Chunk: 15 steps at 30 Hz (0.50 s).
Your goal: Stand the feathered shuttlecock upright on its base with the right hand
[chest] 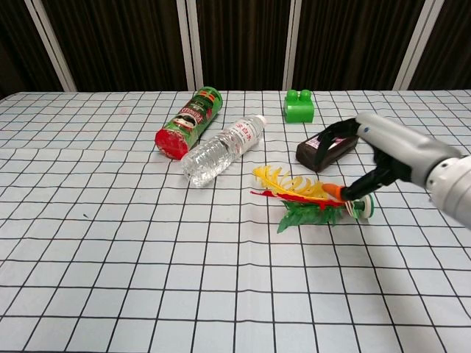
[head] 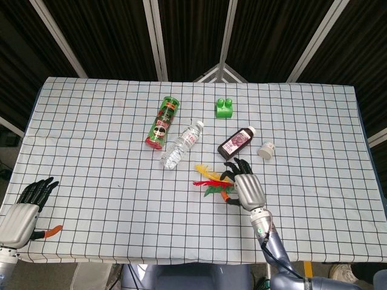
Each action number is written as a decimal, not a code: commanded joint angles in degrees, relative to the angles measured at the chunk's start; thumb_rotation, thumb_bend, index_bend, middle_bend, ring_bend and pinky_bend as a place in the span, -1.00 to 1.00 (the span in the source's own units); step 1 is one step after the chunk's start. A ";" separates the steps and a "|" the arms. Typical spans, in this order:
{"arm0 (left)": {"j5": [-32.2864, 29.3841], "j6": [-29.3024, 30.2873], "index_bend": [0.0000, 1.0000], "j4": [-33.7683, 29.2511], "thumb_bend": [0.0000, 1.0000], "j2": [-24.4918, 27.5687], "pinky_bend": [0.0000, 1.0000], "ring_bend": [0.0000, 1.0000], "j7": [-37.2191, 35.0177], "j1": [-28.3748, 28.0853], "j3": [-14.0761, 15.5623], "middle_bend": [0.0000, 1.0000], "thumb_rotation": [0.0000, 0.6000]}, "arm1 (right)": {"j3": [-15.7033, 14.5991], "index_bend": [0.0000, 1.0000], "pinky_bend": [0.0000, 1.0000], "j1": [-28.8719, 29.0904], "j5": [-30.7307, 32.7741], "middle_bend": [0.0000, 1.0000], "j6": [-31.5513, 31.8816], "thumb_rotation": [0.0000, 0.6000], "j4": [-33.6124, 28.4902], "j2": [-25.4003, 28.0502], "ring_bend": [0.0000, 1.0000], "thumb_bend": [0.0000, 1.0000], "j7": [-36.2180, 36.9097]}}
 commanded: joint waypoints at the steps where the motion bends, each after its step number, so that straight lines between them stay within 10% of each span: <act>1: -0.04 -0.03 -1.00 -0.13 -1.00 0.20 -1.00 -1.00 -0.52 0.02 0.07 -1.00 1.00 | 1.40 -0.11 -1.00 2.64 2.51 -0.60 -0.74 1.00 3.58 -4.45 -1.00 -0.24 -1.77; 15: -0.53 -0.97 -1.00 -0.93 -1.00 1.05 -1.00 -1.00 -2.35 -0.35 0.15 -1.00 1.00 | 1.91 0.00 -1.00 4.71 2.71 -0.55 0.58 1.00 10.25 -11.32 -1.00 -0.24 0.70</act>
